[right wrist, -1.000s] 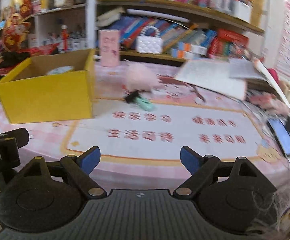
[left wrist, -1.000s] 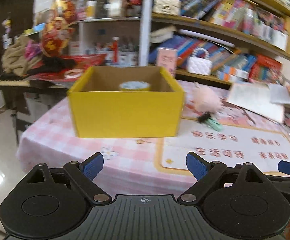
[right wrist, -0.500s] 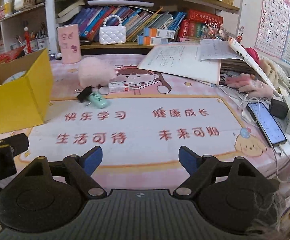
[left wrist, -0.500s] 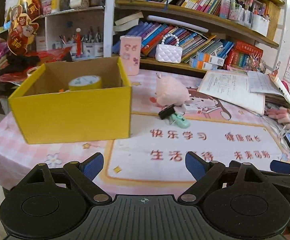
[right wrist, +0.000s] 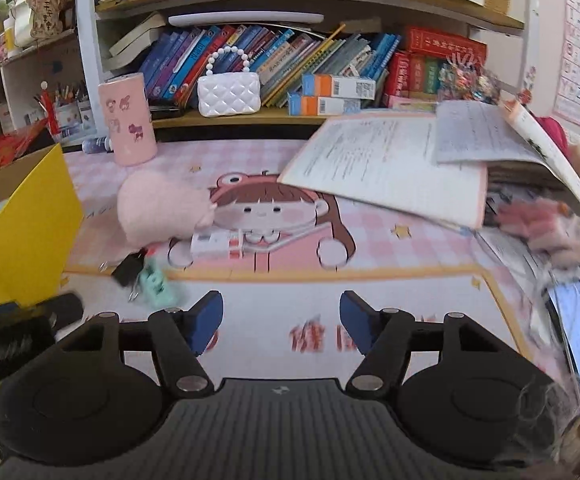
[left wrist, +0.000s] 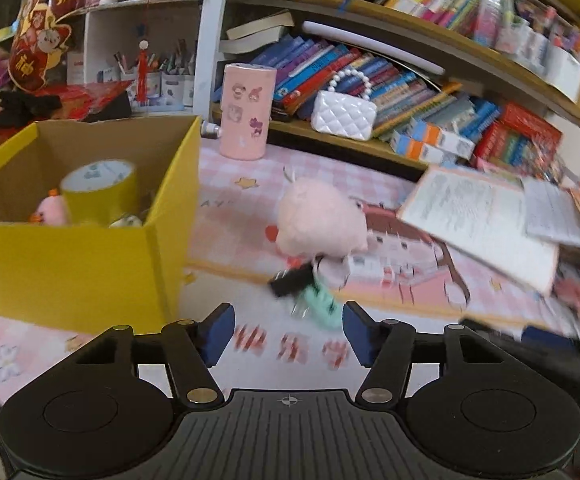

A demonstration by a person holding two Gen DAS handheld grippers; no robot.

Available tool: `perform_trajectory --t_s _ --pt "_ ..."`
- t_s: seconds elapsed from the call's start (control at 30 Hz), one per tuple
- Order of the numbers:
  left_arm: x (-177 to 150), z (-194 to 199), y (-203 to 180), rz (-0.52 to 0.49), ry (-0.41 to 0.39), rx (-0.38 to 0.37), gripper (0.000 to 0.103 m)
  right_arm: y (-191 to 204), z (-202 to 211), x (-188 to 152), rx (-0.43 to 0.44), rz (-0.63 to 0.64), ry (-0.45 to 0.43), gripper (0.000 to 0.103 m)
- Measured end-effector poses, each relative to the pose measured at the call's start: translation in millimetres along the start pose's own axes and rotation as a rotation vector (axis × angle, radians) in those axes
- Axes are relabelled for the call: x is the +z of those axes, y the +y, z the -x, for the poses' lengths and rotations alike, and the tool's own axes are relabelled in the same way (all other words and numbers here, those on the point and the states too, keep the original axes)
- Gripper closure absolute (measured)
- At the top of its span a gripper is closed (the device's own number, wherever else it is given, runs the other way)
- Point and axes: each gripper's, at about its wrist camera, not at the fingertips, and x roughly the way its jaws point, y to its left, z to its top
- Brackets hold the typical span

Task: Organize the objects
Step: 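Grasp the black binder clip with the left tool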

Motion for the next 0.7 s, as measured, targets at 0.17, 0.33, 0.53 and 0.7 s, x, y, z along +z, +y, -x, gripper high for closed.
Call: perform_trajectory --t_s 0.17,0.33,0.53,0.7 --pt "18 -44 -16 0.051 0.024 0.032 0.044 -12 -24 18 0.018 0.023 -0.003 0.039" --pt "22 -83 -17 0.132 0.076 0.116 0.044 -18 -38 33 0.036 0.072 -0.025 0.039" --pt "24 -109 -6 0.2 0.123 0.17 0.045 -21 -50 41 0.078 0.093 -0.021 0.039" --pt "20 -120 -7 0.206 0.145 0.145 0.051 -17 -61 40 0.12 0.123 0.002 0.039"
